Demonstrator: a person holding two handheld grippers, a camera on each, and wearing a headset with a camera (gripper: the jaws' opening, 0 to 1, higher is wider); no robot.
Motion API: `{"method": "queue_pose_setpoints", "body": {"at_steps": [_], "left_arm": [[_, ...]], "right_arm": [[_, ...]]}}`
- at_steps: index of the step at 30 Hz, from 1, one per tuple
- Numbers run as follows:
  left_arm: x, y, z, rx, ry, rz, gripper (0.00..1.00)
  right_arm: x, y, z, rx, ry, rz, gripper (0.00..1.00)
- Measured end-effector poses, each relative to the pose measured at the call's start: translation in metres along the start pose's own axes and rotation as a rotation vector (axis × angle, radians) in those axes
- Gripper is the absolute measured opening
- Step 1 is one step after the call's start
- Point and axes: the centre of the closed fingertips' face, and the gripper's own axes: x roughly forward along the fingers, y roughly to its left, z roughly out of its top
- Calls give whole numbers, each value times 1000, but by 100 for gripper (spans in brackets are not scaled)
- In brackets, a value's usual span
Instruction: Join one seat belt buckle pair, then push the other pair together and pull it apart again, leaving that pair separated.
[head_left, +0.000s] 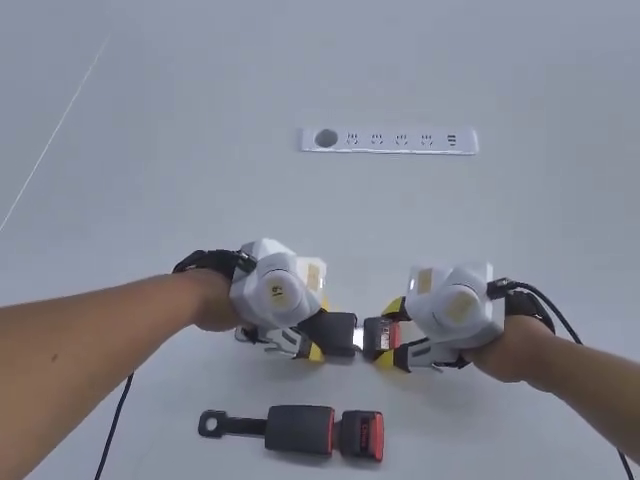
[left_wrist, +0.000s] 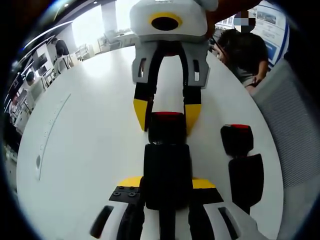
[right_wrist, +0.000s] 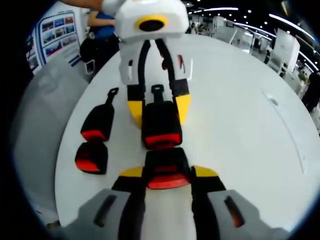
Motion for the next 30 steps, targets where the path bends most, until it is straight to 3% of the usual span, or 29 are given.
{"method": "queue_pose_setpoints", "body": {"at_steps": [13,22,30], "left_arm": [[1,-1,-2,-2,6,2,34],[1,1,-2,-2,3,-2,34],[0,0,0,-7,7,0,34]], "right_arm": [[-1,0,-1,-16,1,10,35],[-12,0,-13,-15,24,5,36],[-16,-1,-19,1,7,-10,36]]}}
